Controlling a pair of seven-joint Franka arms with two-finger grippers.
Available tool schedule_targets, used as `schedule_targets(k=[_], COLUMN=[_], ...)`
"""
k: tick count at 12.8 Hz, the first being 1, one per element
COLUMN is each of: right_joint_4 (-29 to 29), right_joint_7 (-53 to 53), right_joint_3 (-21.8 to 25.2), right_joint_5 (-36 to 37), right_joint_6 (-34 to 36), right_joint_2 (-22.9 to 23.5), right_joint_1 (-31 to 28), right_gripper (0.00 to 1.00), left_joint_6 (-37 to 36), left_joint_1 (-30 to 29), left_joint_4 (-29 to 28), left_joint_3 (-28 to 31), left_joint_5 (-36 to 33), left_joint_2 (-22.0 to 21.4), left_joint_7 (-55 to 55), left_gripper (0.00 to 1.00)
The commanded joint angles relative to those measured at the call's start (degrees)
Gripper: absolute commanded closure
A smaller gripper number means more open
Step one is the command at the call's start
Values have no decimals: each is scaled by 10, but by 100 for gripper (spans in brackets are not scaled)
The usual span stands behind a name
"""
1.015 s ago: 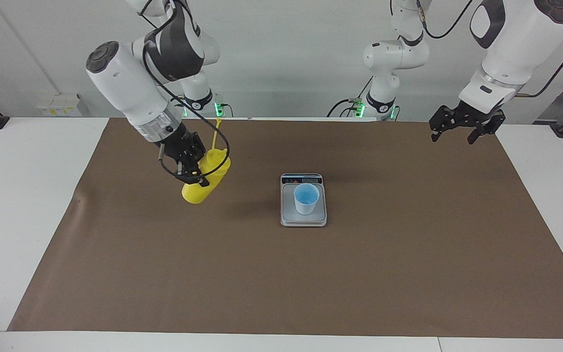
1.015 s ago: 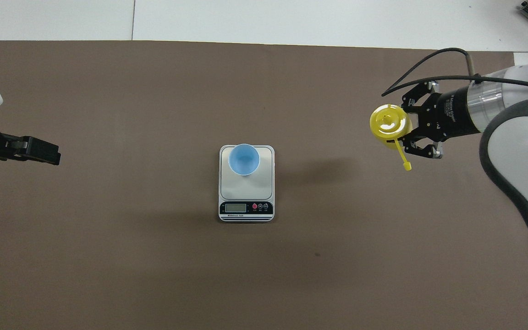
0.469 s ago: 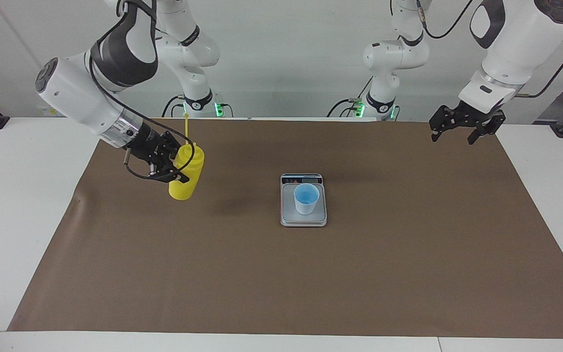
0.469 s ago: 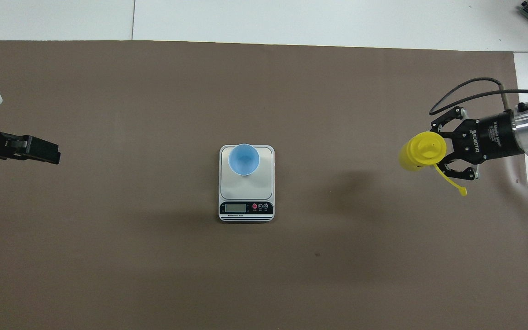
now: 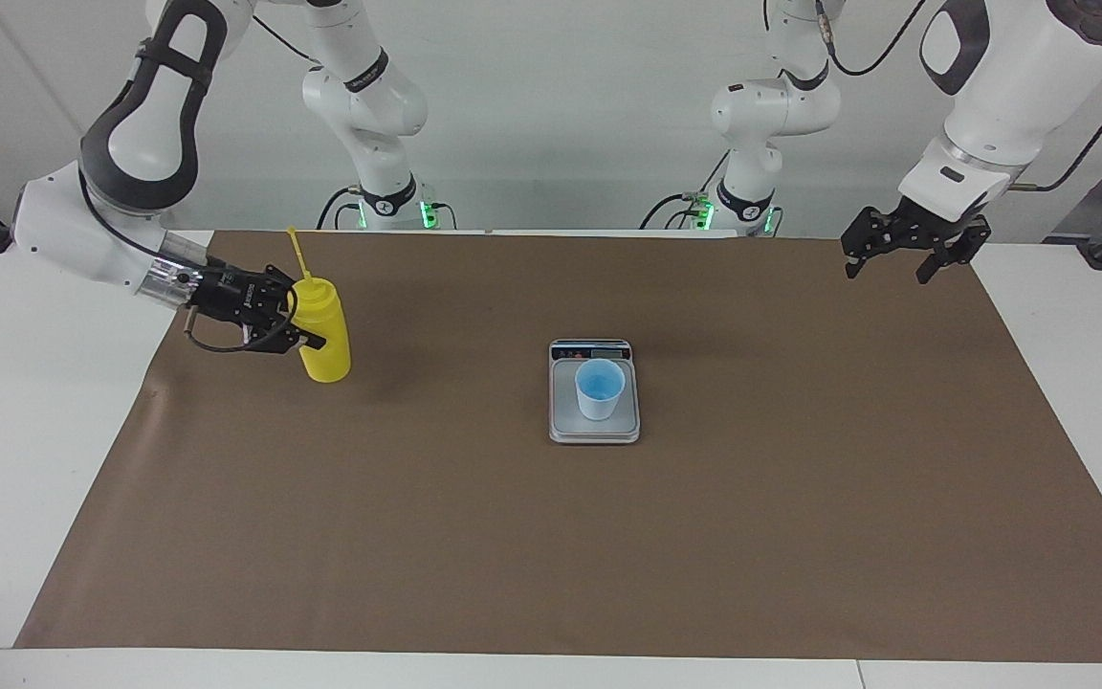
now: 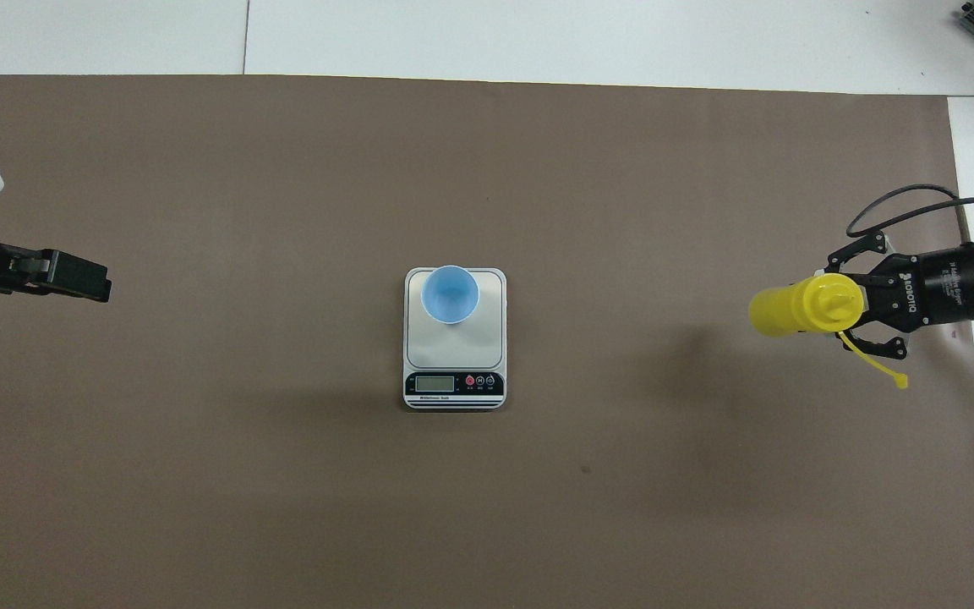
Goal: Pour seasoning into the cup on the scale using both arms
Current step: 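Lower the yellow bottle onto the table with the right gripper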
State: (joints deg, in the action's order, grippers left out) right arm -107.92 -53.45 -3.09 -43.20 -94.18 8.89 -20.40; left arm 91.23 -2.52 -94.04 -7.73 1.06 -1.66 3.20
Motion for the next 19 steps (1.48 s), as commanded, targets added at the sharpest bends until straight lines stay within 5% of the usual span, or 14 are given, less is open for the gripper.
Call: schedule_targets(k=[1,8,14,15,16,19], right_joint_4=[-3,16,14,11,7,5], right_joint_7=[26,131,126,118,101,92], right_joint_3=[-3,-2,1,2,2,2], right_joint_5=[-23,-22,-13,-13,-13,-13], right_joint_6=[10,8,-4,-8,-22,-27], right_joint_2=[13,109,112,112,112,112], right_joint_1=[-17,-68,-64,-62,-63,-62], right_gripper=[100,100,97,70,59,47], left_joint_6=[11,19,19,19,19,19], left_joint_1=[-3,-1,-1,-1,0,0], left_joint_4=[-12,-20,-21,-21,-21,-20], left_joint_3=[-2,-2,-2,-2,-2,-2], left_joint_5=[-8,-8,-7,-7,-7,-7], left_joint_2=[-8,-12,-12,-12,-12,-12], left_joint_7=[4,2,2,1,1,1], left_gripper=[0,0,0,0,0,0])
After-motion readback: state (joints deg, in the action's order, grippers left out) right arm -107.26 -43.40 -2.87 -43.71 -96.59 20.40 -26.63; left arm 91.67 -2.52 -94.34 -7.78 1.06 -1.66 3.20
